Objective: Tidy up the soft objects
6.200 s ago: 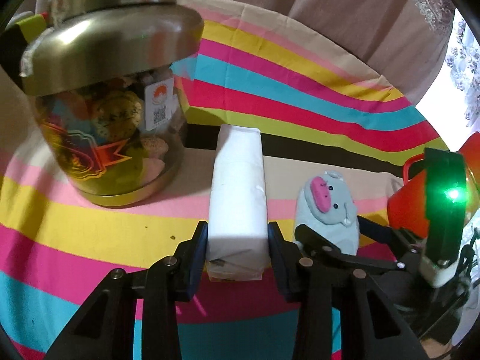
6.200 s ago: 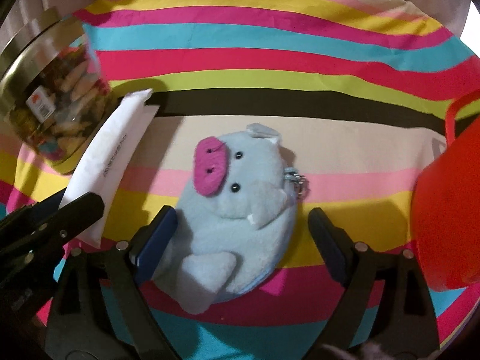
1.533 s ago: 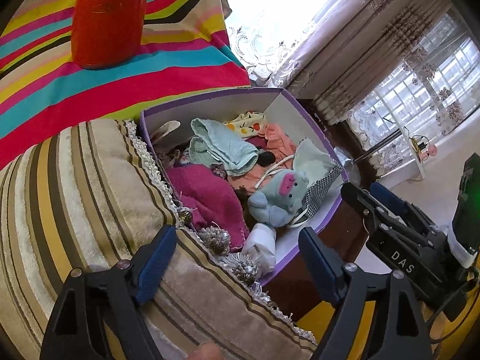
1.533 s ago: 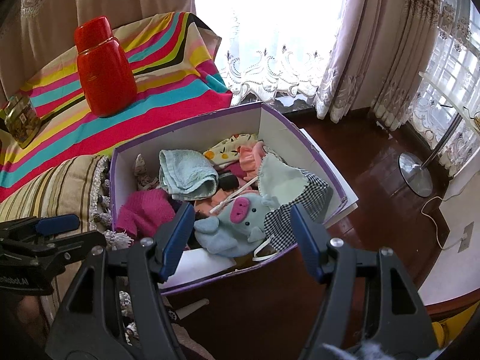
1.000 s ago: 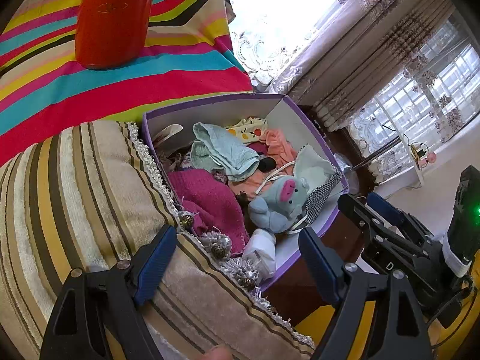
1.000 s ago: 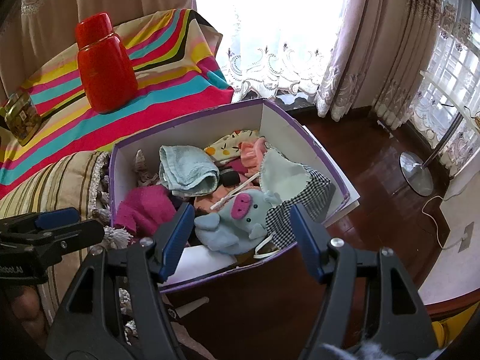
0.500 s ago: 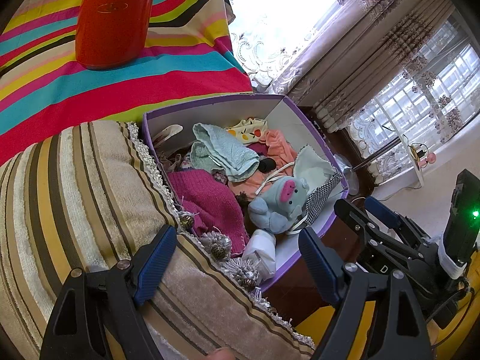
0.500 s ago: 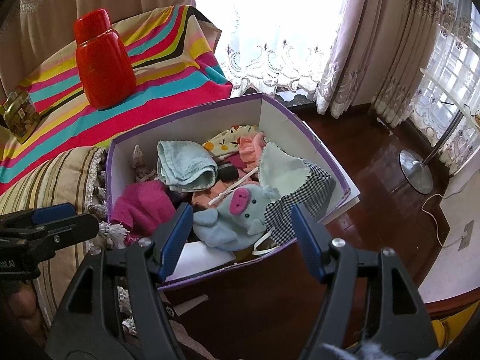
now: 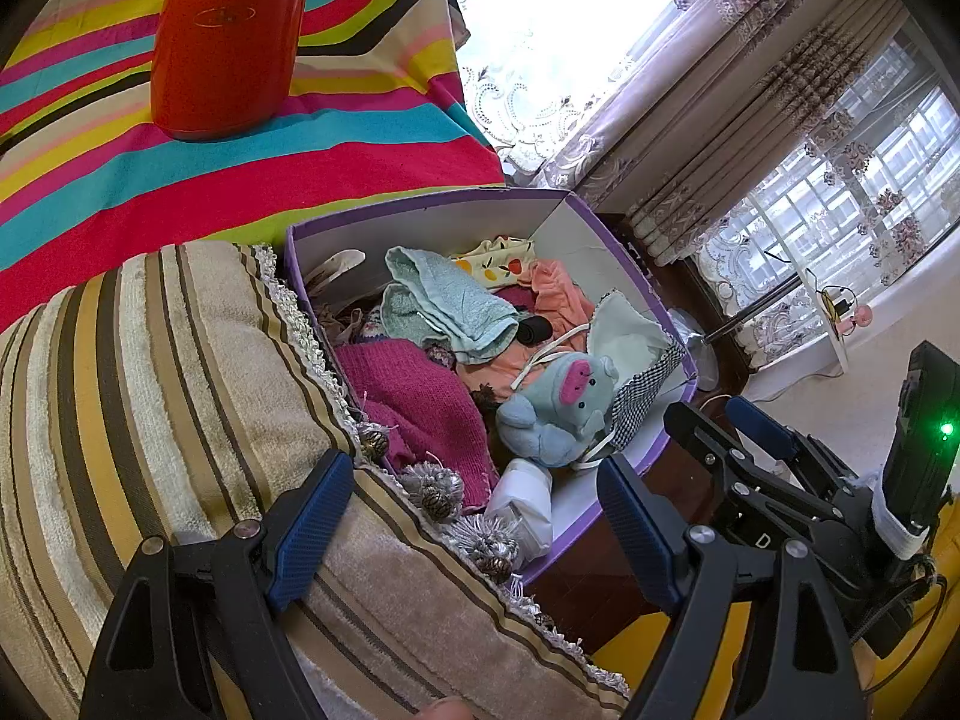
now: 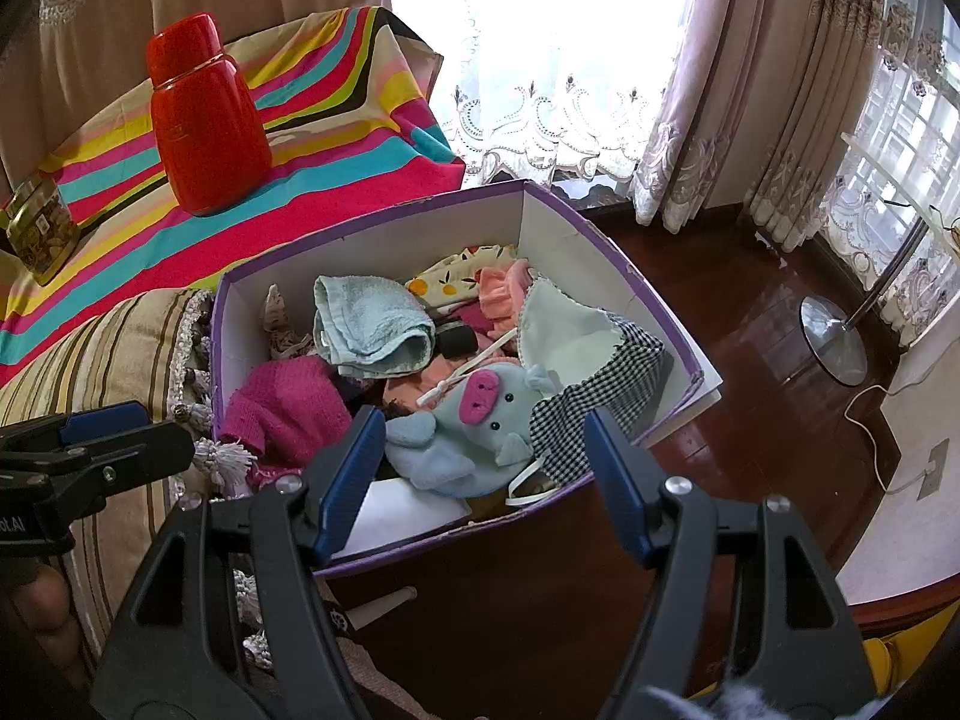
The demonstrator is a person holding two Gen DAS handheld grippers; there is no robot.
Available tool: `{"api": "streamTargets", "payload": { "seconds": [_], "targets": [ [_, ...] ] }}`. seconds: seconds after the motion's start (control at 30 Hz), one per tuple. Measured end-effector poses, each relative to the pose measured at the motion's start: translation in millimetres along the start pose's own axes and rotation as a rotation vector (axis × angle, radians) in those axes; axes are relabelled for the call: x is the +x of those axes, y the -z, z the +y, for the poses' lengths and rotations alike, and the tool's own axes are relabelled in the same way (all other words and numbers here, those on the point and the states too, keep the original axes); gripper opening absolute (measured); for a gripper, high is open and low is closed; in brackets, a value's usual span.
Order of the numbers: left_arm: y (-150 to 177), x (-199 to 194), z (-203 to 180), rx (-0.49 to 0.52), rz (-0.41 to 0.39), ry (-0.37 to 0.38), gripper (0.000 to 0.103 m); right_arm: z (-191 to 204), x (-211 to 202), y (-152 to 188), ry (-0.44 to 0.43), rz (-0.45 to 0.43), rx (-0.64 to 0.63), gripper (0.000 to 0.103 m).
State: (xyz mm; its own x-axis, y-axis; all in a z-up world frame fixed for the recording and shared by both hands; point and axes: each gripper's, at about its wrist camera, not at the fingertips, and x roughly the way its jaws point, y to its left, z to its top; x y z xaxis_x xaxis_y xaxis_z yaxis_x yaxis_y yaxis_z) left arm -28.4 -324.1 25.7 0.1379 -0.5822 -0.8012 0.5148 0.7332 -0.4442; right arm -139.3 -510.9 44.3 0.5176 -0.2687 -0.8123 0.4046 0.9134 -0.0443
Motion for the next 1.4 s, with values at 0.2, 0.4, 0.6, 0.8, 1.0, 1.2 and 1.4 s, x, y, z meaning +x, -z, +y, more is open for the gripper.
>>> {"api": "streamTargets", "payload": {
  "seconds": [0.2,0.4,0.6,0.8,1.0,1.2,1.4],
  "targets": [
    [0.1,0.0,0.0,0.0,0.0,0.0,0.084,0.1,0.1,0.3,0.0,0.001,0.001,0.072],
    [0.1,0.0,-0.1,0.0,-0.001,0.0,0.084,0.0,0.3,0.3,0.0,0.001,0.0,0.072],
    [0.1,0.0,-0.1,0.0,-0.001,-0.001,0.084,0.0,0.4,0.3,0.0,0.001,0.001,0.072],
    [0.2,0.1,-0.1,0.0,-0.001,-0.001,0.084,0.3,1.5,2.1,0.0,0.004,0.001,0.072],
    [0.2,0.5,-0.3,-0.001,-0.002,-0.001,0.084,0.0,1.9,2.5,-0.001,0.005,0.001,0.072],
    [-0.2,0.6,-0.1,0.0,-0.001,-0.002,0.085,-0.4,2.3,2.5,-0.001,0.005,0.0,0.072],
    [-5.3,3.6,-6.5,0.015,-0.018,0.029,0.094,1.3,2.6,5.0,-0.006,0.006,0.006,0.072]
  ]
}}
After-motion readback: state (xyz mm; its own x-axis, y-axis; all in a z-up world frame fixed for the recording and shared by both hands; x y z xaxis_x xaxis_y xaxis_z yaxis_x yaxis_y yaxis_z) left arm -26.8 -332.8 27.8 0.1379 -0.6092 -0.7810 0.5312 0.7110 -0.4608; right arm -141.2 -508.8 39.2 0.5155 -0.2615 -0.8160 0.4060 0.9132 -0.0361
